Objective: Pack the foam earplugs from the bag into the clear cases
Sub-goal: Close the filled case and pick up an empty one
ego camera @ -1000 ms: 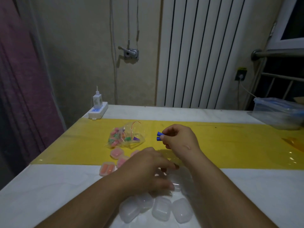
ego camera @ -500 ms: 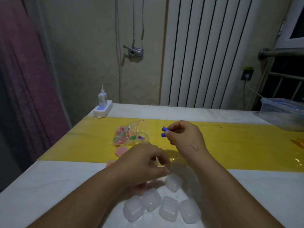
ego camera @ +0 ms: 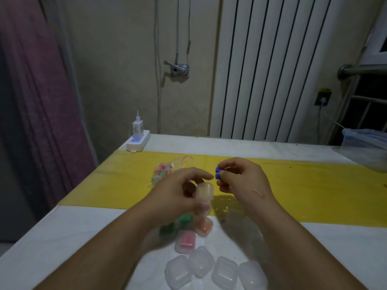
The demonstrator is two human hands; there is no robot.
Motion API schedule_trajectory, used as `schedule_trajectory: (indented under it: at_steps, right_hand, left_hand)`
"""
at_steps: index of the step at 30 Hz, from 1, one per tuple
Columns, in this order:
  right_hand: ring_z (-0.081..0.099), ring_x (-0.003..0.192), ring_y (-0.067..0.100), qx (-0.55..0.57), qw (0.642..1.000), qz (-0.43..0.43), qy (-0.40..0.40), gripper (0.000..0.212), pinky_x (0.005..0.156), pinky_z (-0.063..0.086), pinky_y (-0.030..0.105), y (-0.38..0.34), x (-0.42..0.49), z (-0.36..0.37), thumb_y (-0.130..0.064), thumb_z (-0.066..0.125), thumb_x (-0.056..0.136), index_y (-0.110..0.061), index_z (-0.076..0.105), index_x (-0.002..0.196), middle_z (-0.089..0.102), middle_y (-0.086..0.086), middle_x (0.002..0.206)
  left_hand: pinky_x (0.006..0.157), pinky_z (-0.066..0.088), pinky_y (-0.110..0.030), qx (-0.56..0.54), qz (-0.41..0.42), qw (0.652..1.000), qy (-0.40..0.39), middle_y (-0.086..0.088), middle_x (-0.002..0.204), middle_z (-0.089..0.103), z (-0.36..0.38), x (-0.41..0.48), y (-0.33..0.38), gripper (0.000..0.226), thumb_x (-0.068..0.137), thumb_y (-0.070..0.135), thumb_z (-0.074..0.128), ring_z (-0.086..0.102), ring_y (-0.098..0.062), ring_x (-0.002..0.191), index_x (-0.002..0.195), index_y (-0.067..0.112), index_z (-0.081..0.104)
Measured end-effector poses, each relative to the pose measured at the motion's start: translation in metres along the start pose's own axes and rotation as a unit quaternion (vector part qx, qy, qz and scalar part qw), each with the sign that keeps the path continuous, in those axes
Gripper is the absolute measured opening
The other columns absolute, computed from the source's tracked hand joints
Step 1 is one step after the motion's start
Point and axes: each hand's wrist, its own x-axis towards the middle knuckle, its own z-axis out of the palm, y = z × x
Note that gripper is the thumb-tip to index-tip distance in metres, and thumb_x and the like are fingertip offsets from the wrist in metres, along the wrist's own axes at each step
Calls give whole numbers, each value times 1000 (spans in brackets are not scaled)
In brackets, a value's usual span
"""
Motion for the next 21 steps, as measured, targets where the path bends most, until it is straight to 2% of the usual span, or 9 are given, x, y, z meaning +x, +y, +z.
schedule_trajectory:
  at_steps: [3, 5, 8, 11, 14, 17, 19, 21]
  right_hand:
    - [66, 60, 18, 9, 1000, 3, -26, 25, 66, 59, 38, -4, -5, 4, 6, 59, 82, -13, 72, 73, 70, 9, 70]
    - [65, 59, 19, 29, 999, 21, -38, 27, 64, 59, 36, -7, -8, 7, 8, 54, 81, -9, 73, 72, 69, 12, 69]
    - [61, 58, 21, 60, 996, 43, -59, 24, 60, 56, 35, -12, -12, 9, 7, 51, 84, -2, 71, 74, 65, 15, 68]
    - [59, 59, 24, 83, 991, 70, -84, 18, 59, 54, 34, -12, -14, 11, -2, 57, 88, 3, 71, 77, 65, 17, 70]
    - [61, 61, 25, 94, 985, 96, -108, 27, 60, 55, 35, -10, -15, 14, -18, 60, 93, 3, 72, 81, 68, 19, 75]
    - [61, 57, 23, 133, 976, 110, -134, 35, 57, 52, 34, -10, -18, 17, -25, 62, 92, 8, 70, 87, 66, 17, 71]
    - [60, 56, 21, 153, 969, 119, -153, 38, 56, 50, 33, -11, -19, 19, -27, 64, 90, 11, 69, 91, 65, 15, 69]
    - [59, 58, 20, 151, 969, 123, -149, 37, 56, 50, 32, -10, -19, 20, -28, 66, 89, 9, 70, 91, 66, 14, 69]
  left_hand:
    - [76, 61, -37, -119, -19, 990, 68, 6, 92, 66, -9, 2, -2, 48, 69, -14, 76, 70, -15, 84, 94, 26, 68]
    - [78, 60, -41, -164, -22, 982, 94, -2, 101, 67, -12, 5, -6, 46, 70, -20, 72, 72, -23, 92, 95, 19, 65]
    - [88, 57, -45, -216, -14, 970, 112, -5, 110, 70, -14, 9, -12, 47, 75, -21, 66, 70, -26, 101, 100, 19, 64]
    - [91, 54, -37, -214, -6, 973, 86, -1, 113, 72, -16, 8, -14, 48, 83, -15, 61, 65, -22, 112, 113, 23, 62]
    - [95, 50, -34, -224, 0, 974, 35, -3, 115, 71, -16, 8, -14, 49, 88, -3, 62, 62, -19, 117, 123, 31, 57]
    - [102, 45, -40, -216, 5, 976, 26, -3, 117, 70, -13, 8, -15, 42, 81, 13, 64, 61, -19, 116, 118, 32, 58]
    - [105, 43, -49, -198, -2, 980, 24, -2, 116, 70, -12, 8, -17, 38, 79, 15, 64, 63, -25, 113, 111, 34, 59]
    - [102, 45, -54, -175, -6, 984, 32, -1, 113, 71, -11, 9, -19, 38, 76, 16, 67, 64, -30, 109, 108, 35, 60]
